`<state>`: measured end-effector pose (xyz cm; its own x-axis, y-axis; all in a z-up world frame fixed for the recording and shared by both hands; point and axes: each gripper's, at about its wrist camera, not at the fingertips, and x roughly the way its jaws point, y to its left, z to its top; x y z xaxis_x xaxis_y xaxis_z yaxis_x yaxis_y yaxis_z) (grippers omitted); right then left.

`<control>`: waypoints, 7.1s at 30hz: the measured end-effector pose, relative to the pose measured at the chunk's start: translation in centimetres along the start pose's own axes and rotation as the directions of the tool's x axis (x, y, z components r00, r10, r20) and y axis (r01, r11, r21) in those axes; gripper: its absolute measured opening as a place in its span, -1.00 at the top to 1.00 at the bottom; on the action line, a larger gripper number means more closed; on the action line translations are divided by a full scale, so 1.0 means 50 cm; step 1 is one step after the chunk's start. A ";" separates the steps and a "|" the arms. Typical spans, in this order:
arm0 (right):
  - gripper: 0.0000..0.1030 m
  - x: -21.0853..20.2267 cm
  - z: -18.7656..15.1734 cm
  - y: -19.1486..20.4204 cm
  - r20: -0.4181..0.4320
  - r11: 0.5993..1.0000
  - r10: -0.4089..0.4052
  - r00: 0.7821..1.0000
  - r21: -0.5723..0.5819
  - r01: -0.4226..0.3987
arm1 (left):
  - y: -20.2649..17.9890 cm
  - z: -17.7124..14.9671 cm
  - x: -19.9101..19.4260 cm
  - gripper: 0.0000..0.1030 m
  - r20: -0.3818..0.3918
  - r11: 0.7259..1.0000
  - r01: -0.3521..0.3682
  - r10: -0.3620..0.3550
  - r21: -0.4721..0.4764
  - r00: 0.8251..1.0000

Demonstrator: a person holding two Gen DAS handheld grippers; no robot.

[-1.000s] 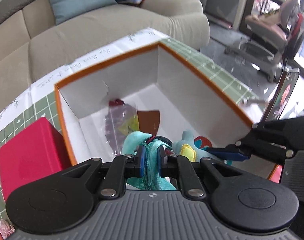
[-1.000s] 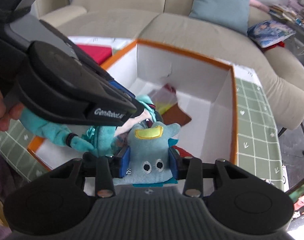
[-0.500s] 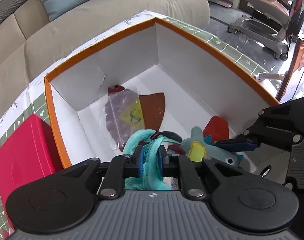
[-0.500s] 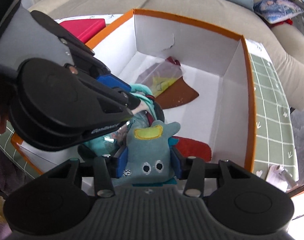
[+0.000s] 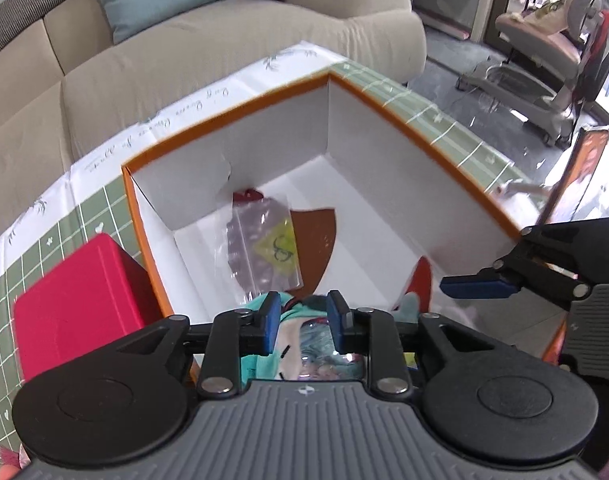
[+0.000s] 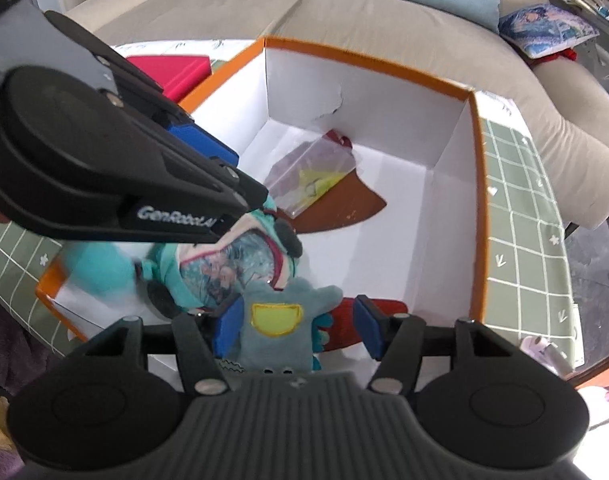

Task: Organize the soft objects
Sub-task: 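Lower the plush toys into the shoebox and open both tools, then move both tools back over the pink ball and pink satin pouch, then grasp the pink ball with the left tool while the right tool grasps the pink satin pouch, then lift and carry the ball and pouch over the shoebox with both tools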

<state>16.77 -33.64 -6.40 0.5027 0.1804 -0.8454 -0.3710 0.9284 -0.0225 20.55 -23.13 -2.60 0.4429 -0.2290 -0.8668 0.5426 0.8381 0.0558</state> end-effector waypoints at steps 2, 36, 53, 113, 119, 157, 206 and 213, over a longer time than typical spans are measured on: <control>-0.16 -0.015 0.004 0.002 0.014 1.000 -0.007 1.000 0.000 0.007 | -0.001 0.002 -0.020 0.42 0.018 1.000 0.009 -0.009 0.003 1.000; -0.47 -0.204 -0.076 0.246 0.196 0.972 -0.107 0.975 0.226 0.061 | 0.125 -0.282 -0.304 0.20 0.308 0.974 0.036 0.036 -0.224 0.951; -0.57 -0.186 -0.073 0.392 0.235 0.990 -0.086 0.968 0.128 0.057 | 0.216 -0.440 -0.328 0.15 0.309 0.934 -0.031 0.148 -0.355 0.940; -0.21 0.306 0.233 0.746 0.144 0.894 0.244 0.959 -0.417 -0.165 | 0.670 -0.548 -0.107 -0.06 -0.008 0.673 -0.198 0.274 -0.713 0.962; 0.07 0.319 0.232 0.743 0.146 0.900 0.238 0.960 -0.404 -0.162 | 0.672 -0.550 -0.108 -0.01 0.000 0.665 -0.188 0.272 -0.722 0.962; 0.17 0.053 0.266 0.634 0.349 0.968 0.149 0.925 -0.243 -0.065 | 0.559 -0.423 -0.299 0.02 0.198 0.761 -0.167 0.363 -0.628 0.910; 0.16 -0.191 0.115 0.034 0.432 0.938 -0.251 0.866 0.328 0.109 | 0.136 0.009 -0.203 0.02 0.372 0.997 0.038 -0.008 -0.073 0.928; 0.16 -0.109 0.096 -0.027 0.320 0.934 -0.250 0.914 0.327 0.141 | 0.087 0.034 -0.104 0.02 0.282 0.997 0.014 -0.034 0.072 0.959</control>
<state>18.29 -34.30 0.78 0.8023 0.0365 -0.5959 -0.0202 0.9992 0.0339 21.80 -19.11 3.00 0.6079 -0.3875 -0.6930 0.5984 0.7972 0.0792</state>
